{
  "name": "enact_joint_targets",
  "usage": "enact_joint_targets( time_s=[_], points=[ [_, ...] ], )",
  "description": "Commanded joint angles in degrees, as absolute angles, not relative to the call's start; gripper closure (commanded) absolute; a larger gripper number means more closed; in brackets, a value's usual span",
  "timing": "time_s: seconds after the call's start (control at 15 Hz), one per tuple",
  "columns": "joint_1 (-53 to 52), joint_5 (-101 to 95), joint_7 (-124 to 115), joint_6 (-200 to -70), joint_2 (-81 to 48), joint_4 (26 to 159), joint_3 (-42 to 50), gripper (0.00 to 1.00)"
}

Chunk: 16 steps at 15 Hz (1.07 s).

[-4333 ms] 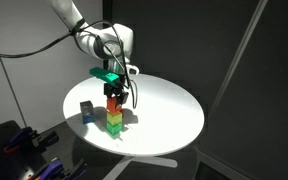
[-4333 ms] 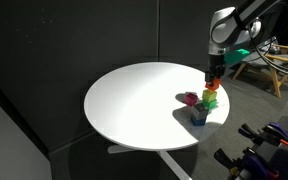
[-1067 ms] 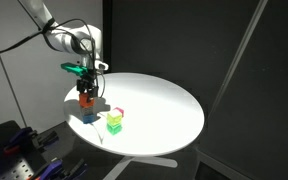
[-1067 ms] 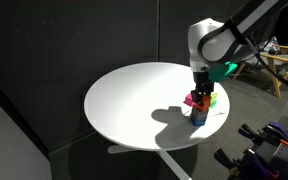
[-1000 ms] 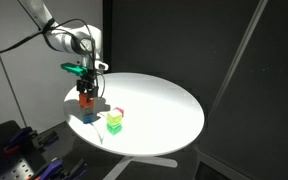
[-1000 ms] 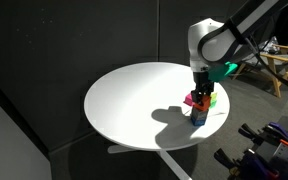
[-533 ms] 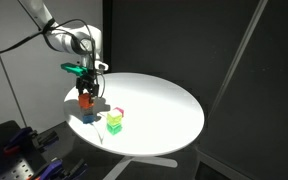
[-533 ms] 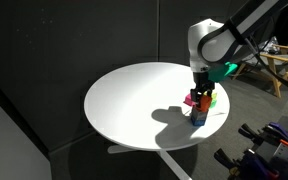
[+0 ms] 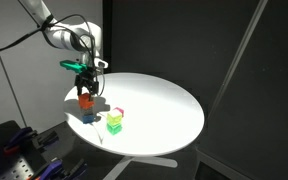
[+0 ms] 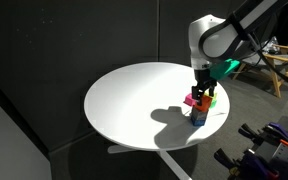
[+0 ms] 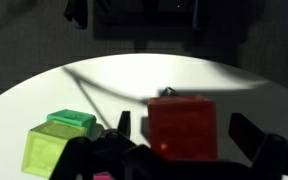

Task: Pick up the orange block from the light green block and move it on the gray block top

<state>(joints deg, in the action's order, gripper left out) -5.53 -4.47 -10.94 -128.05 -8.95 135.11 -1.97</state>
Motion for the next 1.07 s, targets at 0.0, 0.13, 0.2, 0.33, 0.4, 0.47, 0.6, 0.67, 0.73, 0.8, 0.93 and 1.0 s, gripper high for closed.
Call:
enact_joint_targets(
  time_s=[0.0, 0.13, 0.2, 0.33, 0.4, 0.47, 0.6, 0.67, 0.73, 0.8, 0.93, 1.0],
  points=[
    [-5.0, -3.7, -9.8, -124.6, -4.9, 136.1, -2.3, 0.0],
    [-4.8, -3.3, -9.3, -122.8, -3.3, 136.1, -2.3, 0.0],
    [-4.7, -3.1, -9.0, -121.9, -2.4, 136.0, -2.3, 0.0],
    [-4.5, -2.8, -8.6, -120.5, -0.5, 136.1, -2.2, 0.0],
    [-4.4, -2.7, -8.4, -120.0, 0.5, 136.1, -2.2, 0.0],
    [-4.2, -2.5, -8.1, -119.6, 1.8, 136.2, -2.1, 0.0],
    [-3.7, -2.1, -7.7, -119.6, 4.1, 136.4, -1.9, 0.0],
    [-3.4, -1.7, -7.6, -119.7, 5.3, 136.5, -1.7, 0.0],
    [-3.1, -1.5, -7.6, -120.0, 6.5, 136.6, -1.6, 0.0],
    [-2.8, -1.0, -7.5, -120.1, 7.7, 136.7, -1.4, 0.0],
    [-2.2, 0.0, -6.9, -119.9, 10.1, 136.8, -1.0, 0.0],
    [-1.9, 0.6, -6.5, -119.9, 11.2, 136.9, -0.8, 0.0]
  ],
)
